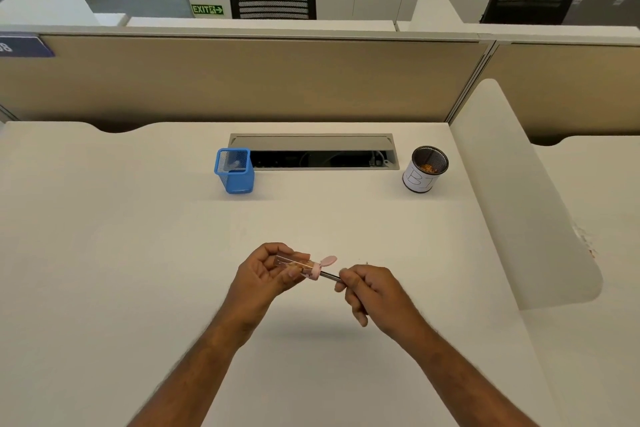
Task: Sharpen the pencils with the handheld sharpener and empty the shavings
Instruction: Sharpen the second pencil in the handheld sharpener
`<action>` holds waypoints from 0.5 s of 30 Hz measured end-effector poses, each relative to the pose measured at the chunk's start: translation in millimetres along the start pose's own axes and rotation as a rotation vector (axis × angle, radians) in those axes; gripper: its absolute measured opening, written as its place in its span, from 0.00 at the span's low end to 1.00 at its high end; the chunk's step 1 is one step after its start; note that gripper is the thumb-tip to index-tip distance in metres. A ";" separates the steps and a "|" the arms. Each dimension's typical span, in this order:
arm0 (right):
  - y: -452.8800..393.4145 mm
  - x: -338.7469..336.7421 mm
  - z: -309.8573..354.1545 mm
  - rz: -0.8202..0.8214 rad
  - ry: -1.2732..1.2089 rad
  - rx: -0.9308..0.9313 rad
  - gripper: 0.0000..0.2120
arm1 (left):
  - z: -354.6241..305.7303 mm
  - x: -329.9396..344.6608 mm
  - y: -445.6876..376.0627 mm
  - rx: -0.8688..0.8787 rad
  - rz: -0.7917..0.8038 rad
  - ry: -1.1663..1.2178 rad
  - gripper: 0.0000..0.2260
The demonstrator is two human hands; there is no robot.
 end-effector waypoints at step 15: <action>8.2 -5.2 6.7 -0.048 0.343 -0.235 0.08 | 3.1 -0.4 1.6 -0.003 -0.041 0.031 0.12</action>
Point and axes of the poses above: each hand's wrist, its own y-axis away from the middle knuckle, its own x-axis out of the palm, z = x × y, the point moved 3 cm from there along -y, towards the middle knuckle, and after that the axes turned 12 degrees about -x, right-handed, at the moved point
